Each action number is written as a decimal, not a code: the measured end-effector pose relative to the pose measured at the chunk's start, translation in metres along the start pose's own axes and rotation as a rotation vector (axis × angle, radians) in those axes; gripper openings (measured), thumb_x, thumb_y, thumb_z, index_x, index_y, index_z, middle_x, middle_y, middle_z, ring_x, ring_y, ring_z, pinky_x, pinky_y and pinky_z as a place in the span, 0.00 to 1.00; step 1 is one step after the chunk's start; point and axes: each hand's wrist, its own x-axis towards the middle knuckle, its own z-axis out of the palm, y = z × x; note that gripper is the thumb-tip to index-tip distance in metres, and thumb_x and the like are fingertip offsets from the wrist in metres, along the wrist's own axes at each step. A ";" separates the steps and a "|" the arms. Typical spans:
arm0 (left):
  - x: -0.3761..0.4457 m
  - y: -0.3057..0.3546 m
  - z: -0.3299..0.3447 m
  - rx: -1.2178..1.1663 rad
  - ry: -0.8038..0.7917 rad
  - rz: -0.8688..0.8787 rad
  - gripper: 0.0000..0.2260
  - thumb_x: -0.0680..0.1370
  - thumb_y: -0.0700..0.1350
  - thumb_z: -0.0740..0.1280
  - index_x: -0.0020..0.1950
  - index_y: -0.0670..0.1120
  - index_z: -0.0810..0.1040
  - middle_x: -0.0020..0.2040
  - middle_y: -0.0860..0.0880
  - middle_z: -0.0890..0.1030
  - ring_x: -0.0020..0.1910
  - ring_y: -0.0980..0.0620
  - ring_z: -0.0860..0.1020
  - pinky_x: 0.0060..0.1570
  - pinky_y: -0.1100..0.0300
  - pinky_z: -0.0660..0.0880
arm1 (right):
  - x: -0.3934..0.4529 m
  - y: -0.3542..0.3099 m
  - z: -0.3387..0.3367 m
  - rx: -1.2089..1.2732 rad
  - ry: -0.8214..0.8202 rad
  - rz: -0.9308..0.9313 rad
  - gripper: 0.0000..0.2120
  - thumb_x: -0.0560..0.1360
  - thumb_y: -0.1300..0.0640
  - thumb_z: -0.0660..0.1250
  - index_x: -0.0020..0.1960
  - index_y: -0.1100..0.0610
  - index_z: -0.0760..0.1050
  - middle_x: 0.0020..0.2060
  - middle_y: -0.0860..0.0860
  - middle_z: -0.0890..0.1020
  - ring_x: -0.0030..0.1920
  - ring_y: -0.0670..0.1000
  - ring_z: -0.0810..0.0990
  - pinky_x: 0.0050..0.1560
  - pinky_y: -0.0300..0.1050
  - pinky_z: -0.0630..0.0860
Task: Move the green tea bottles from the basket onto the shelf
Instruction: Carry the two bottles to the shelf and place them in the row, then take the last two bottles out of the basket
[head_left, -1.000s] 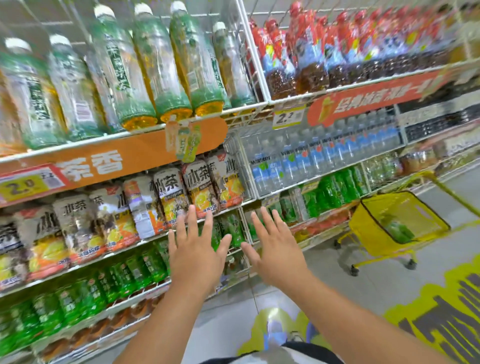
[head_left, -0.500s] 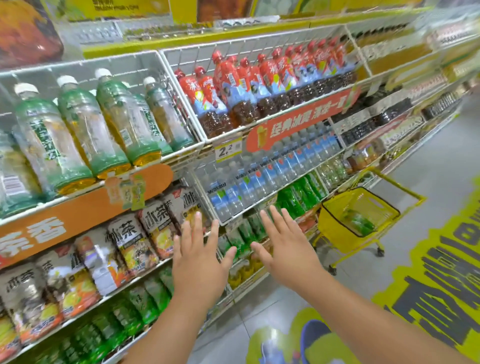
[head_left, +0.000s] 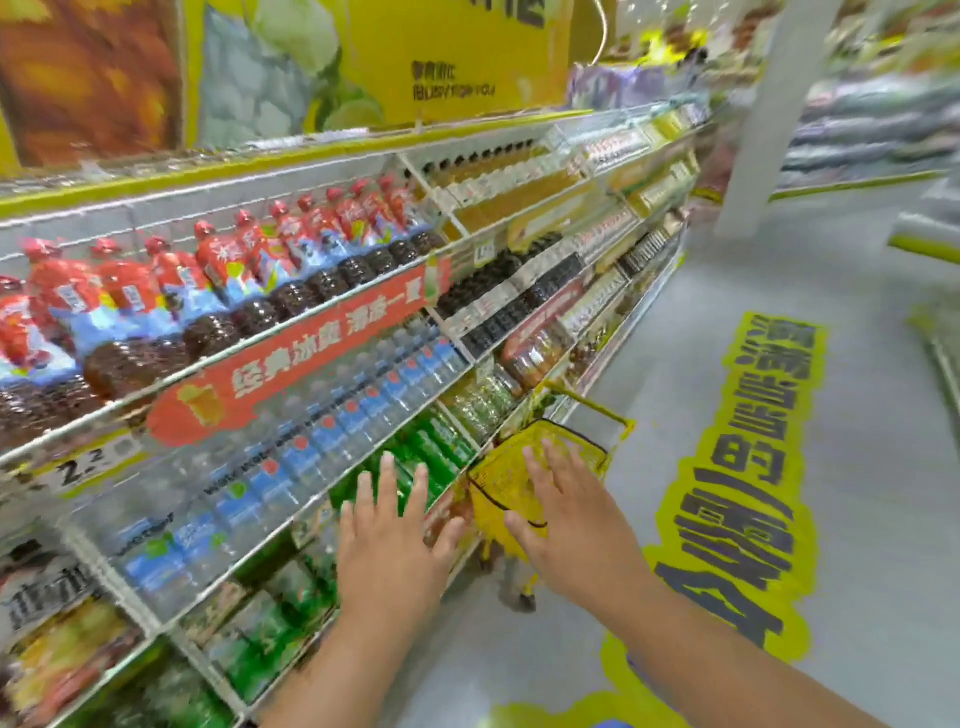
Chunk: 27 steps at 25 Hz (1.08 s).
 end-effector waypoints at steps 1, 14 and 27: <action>0.014 0.022 0.003 -0.013 0.003 0.037 0.37 0.75 0.71 0.38 0.82 0.57 0.47 0.83 0.46 0.41 0.82 0.43 0.45 0.79 0.44 0.48 | 0.003 0.023 -0.005 -0.008 0.022 0.037 0.43 0.75 0.31 0.44 0.82 0.54 0.57 0.82 0.57 0.57 0.81 0.62 0.56 0.78 0.60 0.60; 0.224 0.198 0.088 -0.116 -0.026 0.410 0.36 0.76 0.67 0.50 0.76 0.47 0.71 0.78 0.38 0.64 0.74 0.34 0.66 0.68 0.35 0.67 | 0.114 0.223 -0.017 -0.204 0.137 0.337 0.41 0.78 0.31 0.40 0.83 0.53 0.53 0.82 0.55 0.55 0.82 0.59 0.51 0.80 0.55 0.51; 0.428 0.290 0.136 -0.086 -0.037 0.473 0.35 0.77 0.68 0.49 0.76 0.50 0.71 0.78 0.42 0.65 0.75 0.37 0.66 0.69 0.37 0.68 | 0.284 0.347 0.014 -0.225 0.152 0.384 0.36 0.81 0.34 0.48 0.82 0.55 0.58 0.81 0.55 0.59 0.81 0.60 0.57 0.76 0.54 0.53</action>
